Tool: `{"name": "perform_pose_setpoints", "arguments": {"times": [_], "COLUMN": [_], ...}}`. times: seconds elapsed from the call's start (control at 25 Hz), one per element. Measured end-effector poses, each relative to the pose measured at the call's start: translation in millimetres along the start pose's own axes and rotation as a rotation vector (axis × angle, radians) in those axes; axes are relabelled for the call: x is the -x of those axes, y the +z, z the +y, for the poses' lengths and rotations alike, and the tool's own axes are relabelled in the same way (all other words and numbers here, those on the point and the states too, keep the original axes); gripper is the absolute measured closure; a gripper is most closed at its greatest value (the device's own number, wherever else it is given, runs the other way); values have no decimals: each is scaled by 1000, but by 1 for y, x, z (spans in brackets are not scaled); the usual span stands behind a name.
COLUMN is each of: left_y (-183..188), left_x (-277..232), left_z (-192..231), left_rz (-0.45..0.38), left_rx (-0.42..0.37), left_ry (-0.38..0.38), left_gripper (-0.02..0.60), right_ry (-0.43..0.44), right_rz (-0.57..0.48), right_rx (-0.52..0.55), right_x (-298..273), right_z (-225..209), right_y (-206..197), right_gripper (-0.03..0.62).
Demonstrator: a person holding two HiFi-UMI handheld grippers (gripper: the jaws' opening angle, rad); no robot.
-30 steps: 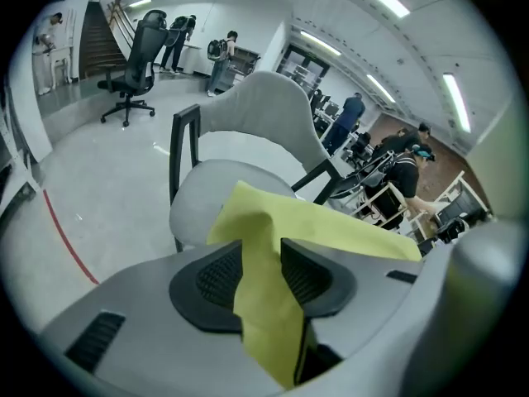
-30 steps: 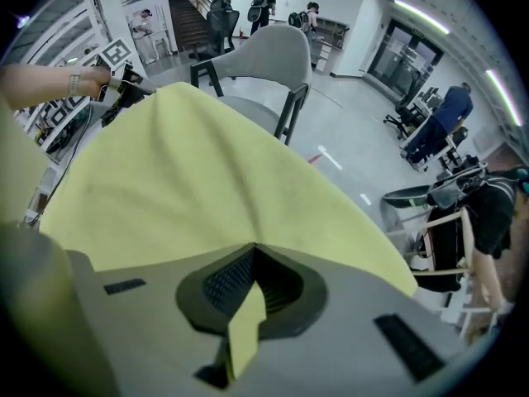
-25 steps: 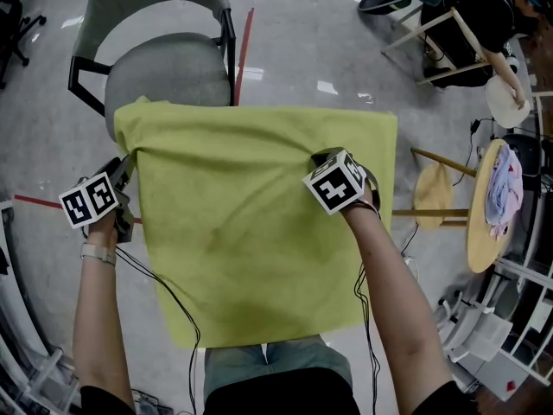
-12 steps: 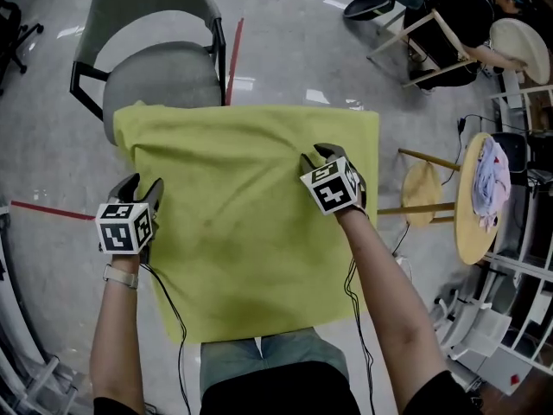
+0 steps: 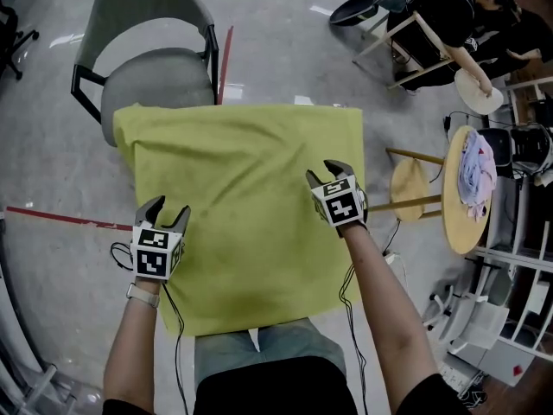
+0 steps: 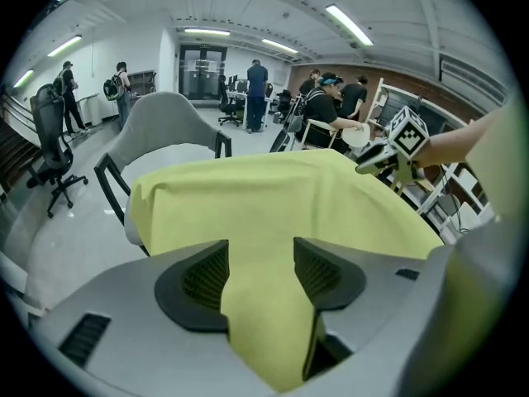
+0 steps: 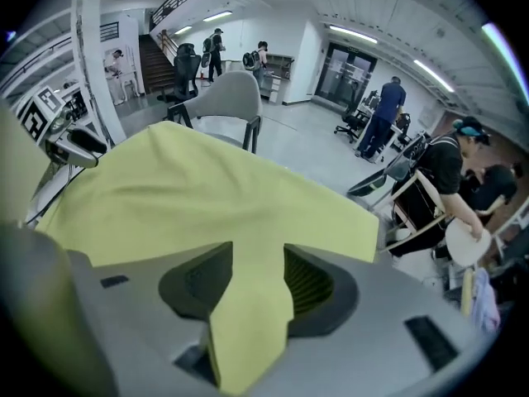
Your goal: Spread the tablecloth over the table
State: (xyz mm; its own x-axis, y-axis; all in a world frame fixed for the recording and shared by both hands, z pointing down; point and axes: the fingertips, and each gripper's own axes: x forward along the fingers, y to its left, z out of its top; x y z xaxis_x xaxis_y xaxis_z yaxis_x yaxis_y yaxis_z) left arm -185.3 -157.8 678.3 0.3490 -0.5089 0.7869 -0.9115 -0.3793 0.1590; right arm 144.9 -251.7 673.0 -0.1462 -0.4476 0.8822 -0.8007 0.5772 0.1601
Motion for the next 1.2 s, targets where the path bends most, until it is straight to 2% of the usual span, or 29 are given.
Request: {"name": "perform_pose_setpoints", "arguments": {"times": [0.16, 0.36, 0.56, 0.8, 0.92, 1.2], "left_y": [-25, -53, -77, -112, -130, -148], "left_x": [4, 6, 8, 14, 16, 23], "left_z": [-22, -49, -75, -110, -122, -126], "left_rz": [53, 80, 101, 156, 179, 113], "left_rx": [-43, -46, -63, -47, -47, -30], "left_ry": [-25, -37, -16, 7, 14, 87], "left_gripper": [339, 339, 338, 339, 339, 339], "right_ry": [7, -6, 3, 15, 35, 63], "right_rz": [33, 57, 52, 78, 118, 118], "right_rx": [-74, -106, -141, -192, -195, -200], "right_x": [15, 35, 51, 71, 71, 70], "right_z": [10, 19, 31, 42, 48, 58], "right_y": [-47, -102, -133, -183, -211, -226], "right_gripper": [408, 408, 408, 411, 443, 512]}}
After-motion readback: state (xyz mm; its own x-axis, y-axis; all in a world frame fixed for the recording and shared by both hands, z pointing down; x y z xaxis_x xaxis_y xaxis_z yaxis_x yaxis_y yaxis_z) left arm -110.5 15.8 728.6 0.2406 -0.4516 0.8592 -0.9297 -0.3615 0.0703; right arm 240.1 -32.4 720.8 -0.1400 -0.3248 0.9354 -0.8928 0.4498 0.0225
